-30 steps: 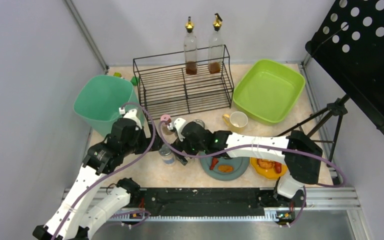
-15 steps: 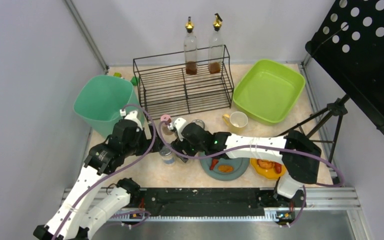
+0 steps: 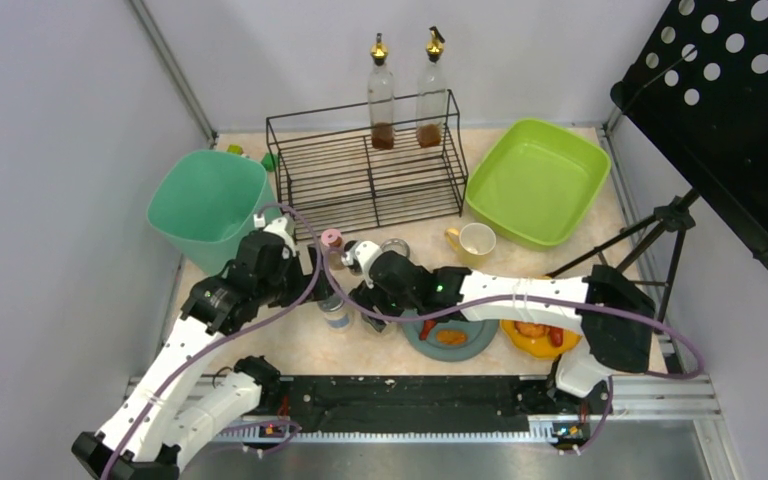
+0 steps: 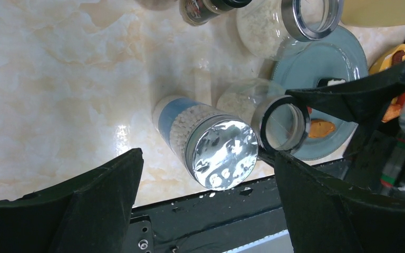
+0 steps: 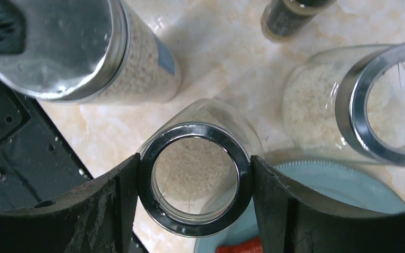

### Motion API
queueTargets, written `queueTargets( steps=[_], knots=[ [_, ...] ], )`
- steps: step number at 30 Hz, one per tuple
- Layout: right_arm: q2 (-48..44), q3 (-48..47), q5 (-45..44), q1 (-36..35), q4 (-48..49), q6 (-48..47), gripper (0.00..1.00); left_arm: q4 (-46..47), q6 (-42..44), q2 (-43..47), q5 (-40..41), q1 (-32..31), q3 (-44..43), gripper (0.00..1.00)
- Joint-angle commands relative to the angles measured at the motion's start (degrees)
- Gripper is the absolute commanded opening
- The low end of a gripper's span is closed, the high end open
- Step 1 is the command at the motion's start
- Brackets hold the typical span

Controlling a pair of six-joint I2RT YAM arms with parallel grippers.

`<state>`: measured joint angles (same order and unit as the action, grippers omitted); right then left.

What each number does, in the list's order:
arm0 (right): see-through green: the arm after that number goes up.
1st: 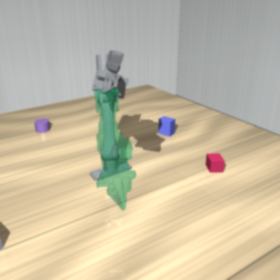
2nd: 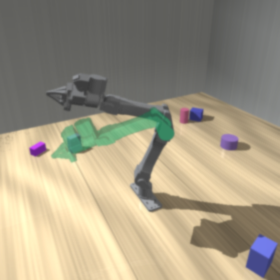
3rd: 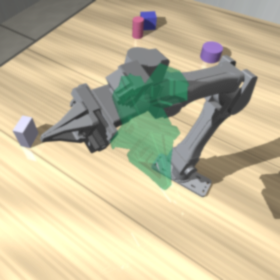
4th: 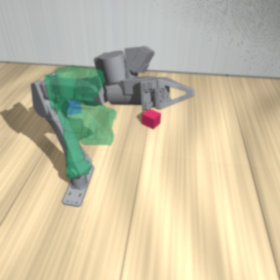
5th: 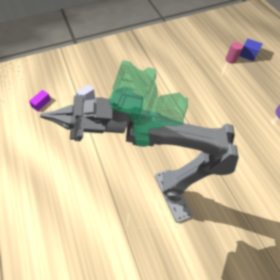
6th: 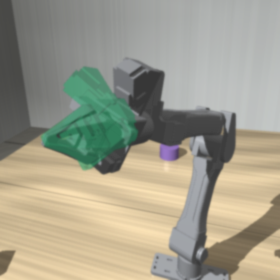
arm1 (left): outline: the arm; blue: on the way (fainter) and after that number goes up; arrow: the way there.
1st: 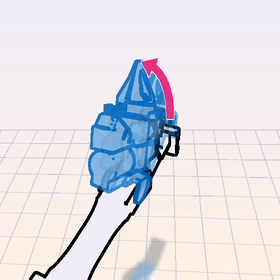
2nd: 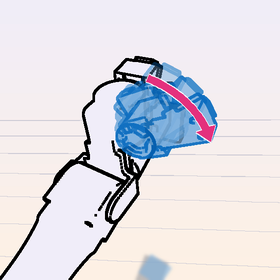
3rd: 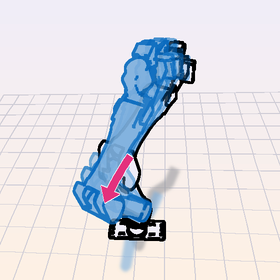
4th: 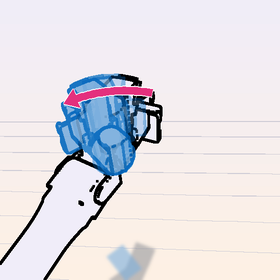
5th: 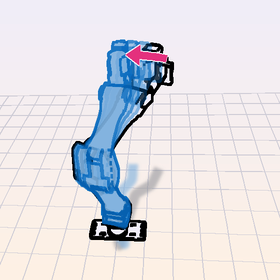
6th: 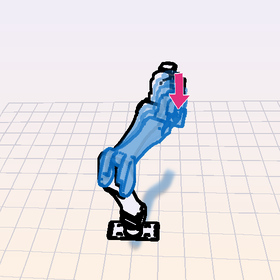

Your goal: Clear the kitchen counter

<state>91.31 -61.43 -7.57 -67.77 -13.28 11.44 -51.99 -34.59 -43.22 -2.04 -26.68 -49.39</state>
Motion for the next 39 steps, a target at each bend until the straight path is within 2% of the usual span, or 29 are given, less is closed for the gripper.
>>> queueTargets(
  steps=[1,9,13,19,22,27,32,39],
  knots=[
    [-7.72,-1.99,-2.09,-1.25,-2.69,1.08,0.27,3.94,0.5,-1.71,-2.1,-0.04,0.71,0.99],
    [-14.04,-3.82,-2.81,-2.02,-6.36,1.55,0.27,6.66,1.62,-6.37,-3.95,-0.07,1.96,0.99],
    [-15.24,-5.59,-6.83,-2.02,-8.62,1.38,0.28,7.4,2.11,-8.26,-4.67,-0.09,1.9,0.97],
    [-12.69,-13.96,-16.31,-1.72,-15.17,-2.18,0.31,7.51,3.01,-9.65,-5.86,-0.21,2.7,0.86],
    [-11.1,-18.43,-16.45,1.6,-17.31,-2.48,0.3,7.45,3.17,-9.81,-6.39,-0.19,2.45,0.79],
    [-8.47,-24.31,-12.96,8.98,-19.74,-2.61,0.29,6.59,3.51,-10.29,-7.41,-0.24,1.37,0.74],
    [-5.52,-27.55,-11.2,13.28,-20.56,-3.16,0.29,3.11,4.49,-11.3,-6.72,-1.02,-1.28,0.76],
    [-3.46,-26.38,-10.24,14.42,-19.16,-2.63,0.29,-3.21,5.23,-11.44,-1.14,-2.97,-4.43,0.8]
  ],
)
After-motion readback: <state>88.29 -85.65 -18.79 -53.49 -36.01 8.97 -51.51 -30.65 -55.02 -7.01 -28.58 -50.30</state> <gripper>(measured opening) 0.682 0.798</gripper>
